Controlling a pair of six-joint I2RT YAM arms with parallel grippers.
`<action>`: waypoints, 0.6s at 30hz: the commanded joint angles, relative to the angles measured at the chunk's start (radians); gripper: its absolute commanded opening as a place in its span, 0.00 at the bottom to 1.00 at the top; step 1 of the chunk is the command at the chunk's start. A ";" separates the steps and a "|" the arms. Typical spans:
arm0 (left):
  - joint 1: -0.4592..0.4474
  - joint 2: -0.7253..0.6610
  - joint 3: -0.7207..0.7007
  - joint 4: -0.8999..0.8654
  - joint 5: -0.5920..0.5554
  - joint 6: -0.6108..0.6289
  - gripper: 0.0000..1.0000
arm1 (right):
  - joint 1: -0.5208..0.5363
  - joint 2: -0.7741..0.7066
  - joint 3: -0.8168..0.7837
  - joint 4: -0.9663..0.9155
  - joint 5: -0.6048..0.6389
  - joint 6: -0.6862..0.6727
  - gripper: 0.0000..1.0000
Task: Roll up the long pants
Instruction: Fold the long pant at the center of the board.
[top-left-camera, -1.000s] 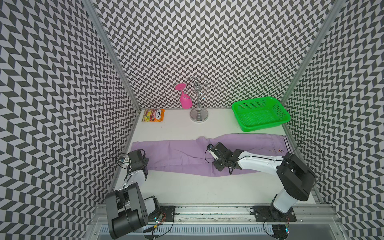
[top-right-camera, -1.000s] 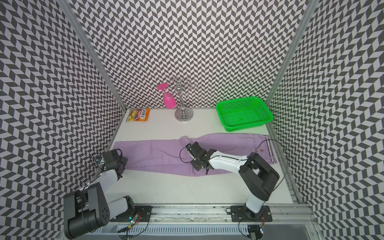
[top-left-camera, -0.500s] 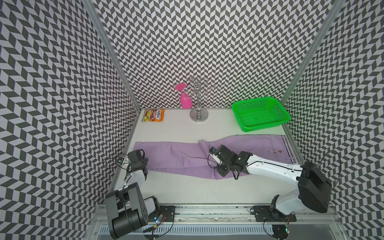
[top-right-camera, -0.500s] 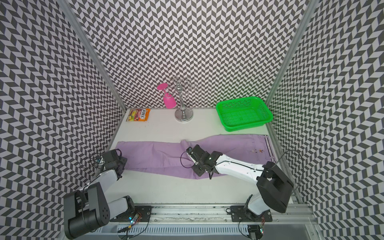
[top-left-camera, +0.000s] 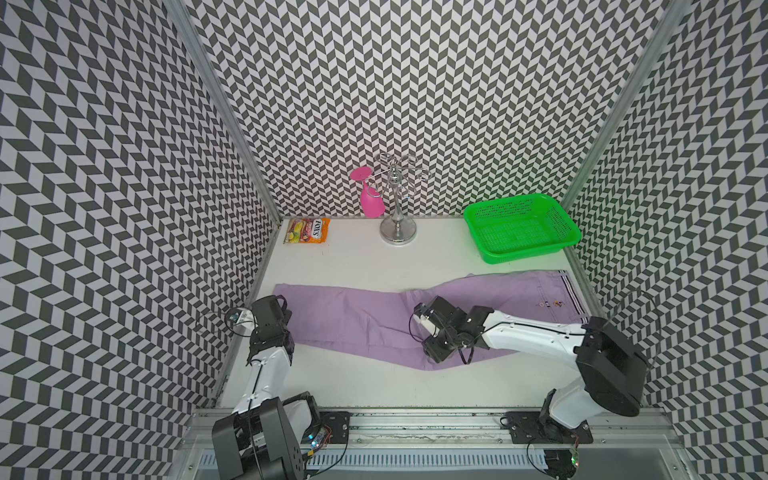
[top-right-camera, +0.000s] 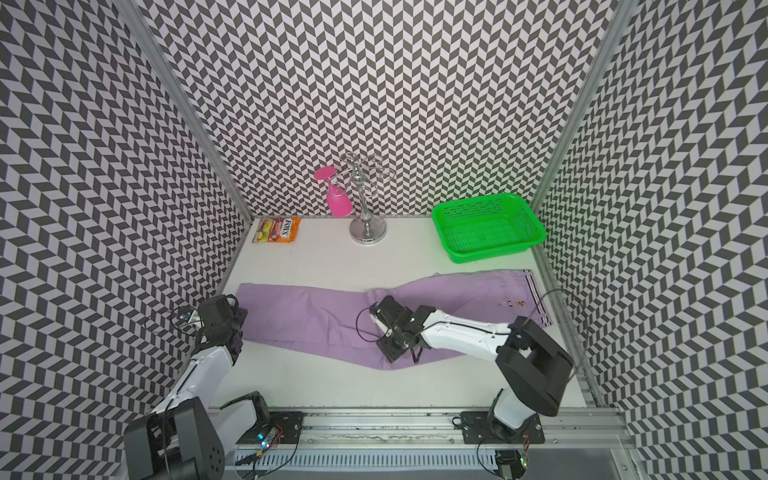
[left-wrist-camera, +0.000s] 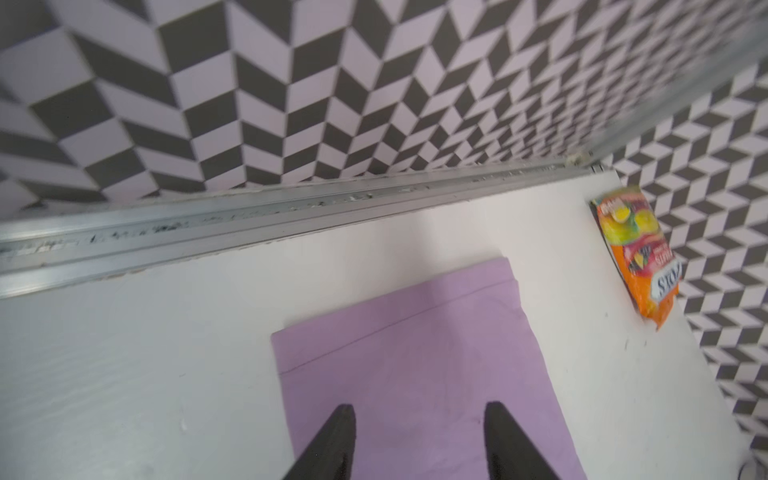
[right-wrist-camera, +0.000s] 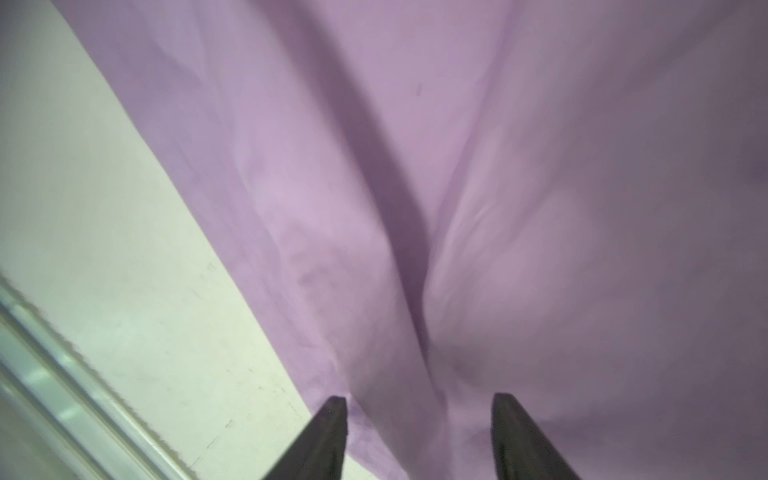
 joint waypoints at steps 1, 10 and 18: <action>-0.077 0.081 0.105 0.007 0.090 0.100 0.57 | -0.133 -0.170 0.077 0.091 -0.021 0.016 0.66; -0.315 0.458 0.246 -0.023 0.155 0.099 0.53 | -0.603 -0.110 -0.033 0.388 0.020 0.150 0.42; -0.198 0.427 0.189 -0.028 0.081 0.085 0.57 | -0.757 0.045 -0.155 0.523 0.054 0.322 0.36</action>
